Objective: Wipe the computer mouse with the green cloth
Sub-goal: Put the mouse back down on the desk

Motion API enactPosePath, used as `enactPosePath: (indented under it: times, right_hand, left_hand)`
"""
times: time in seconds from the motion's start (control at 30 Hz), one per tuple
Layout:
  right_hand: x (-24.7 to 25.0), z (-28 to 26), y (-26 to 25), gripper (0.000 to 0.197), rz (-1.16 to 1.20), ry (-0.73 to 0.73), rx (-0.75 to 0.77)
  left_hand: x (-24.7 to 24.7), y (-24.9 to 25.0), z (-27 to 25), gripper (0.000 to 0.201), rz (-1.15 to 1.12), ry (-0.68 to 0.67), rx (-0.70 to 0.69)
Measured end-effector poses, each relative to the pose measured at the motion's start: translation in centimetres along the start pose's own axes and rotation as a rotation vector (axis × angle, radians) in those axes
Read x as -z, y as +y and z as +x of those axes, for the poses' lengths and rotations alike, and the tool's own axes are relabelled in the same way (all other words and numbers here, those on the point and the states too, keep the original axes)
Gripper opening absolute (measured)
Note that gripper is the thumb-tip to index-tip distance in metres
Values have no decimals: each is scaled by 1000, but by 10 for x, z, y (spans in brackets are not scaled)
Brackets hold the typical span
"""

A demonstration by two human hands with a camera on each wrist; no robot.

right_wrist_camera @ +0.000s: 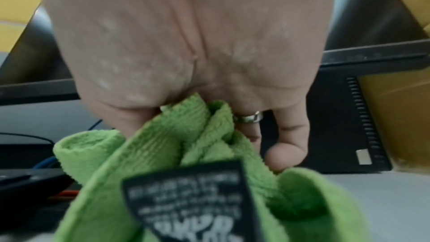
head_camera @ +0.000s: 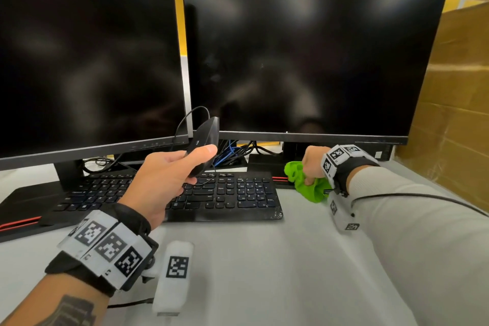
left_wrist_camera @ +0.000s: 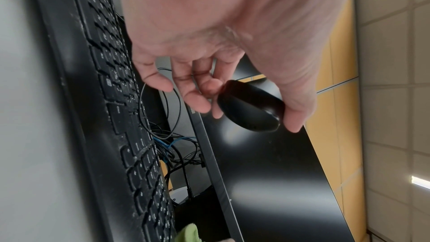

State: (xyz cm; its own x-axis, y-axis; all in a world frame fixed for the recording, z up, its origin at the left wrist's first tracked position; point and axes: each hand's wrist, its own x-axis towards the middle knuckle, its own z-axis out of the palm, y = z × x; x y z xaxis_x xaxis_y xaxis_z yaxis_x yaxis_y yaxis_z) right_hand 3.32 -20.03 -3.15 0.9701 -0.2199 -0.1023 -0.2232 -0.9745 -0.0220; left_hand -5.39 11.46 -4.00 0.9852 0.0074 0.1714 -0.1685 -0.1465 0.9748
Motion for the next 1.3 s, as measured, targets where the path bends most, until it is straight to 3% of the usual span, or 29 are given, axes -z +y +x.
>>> enactPosePath:
  times: [0.07, 0.17, 0.27, 0.4, 0.57, 0.63, 0.73, 0.83, 0.93, 1.1, 1.2, 1.3]
  right_hand:
    - [2, -1, 2, 20, 28, 31, -11]
    - [-3, 4, -1, 35, 135, 155, 19]
    - [-17, 12, -13, 47, 146, 80, 96]
    - [-17, 4, -24, 47, 144, -67, 116]
    - [13, -16, 3, 34, 151, -48, 135]
    - [21, -25, 11, 21, 233, -54, 129]
    - [27, -41, 8, 32, 561, -19, 190]
    - [32, -61, -13, 42, 857, 36, 249]
    - [38, -85, -54, 39, 859, 109, 415]
    - [31, -119, -112, 35, 894, -25, 679]
    - [32, -125, -114, 46, 935, -177, 696]
    - [44, -126, -102, 43, 942, -78, 645]
  left_hand:
    - [0, -1, 0, 29, -1, 7, 1]
    - [-1, -1, 0, 30, 1, 5, 2]
    - [-1, -1, 2, 33, 8, -6, 8]
    - [-1, -3, 4, 30, 0, -41, 15]
    - [-4, -3, 3, 33, -7, -103, -5]
    - [-7, -5, 2, 41, -18, -152, -12]
    - [-13, -3, -4, 53, -72, -218, -24]
    - [-19, 4, -12, 47, -199, -267, 3]
    - [-21, 10, -16, 48, -351, -276, 71]
    - [-16, 9, -17, 72, -496, -363, 66]
    - [-12, 9, -12, 72, -604, -348, 43]
    - [-12, 4, -7, 70, -571, -353, 20]
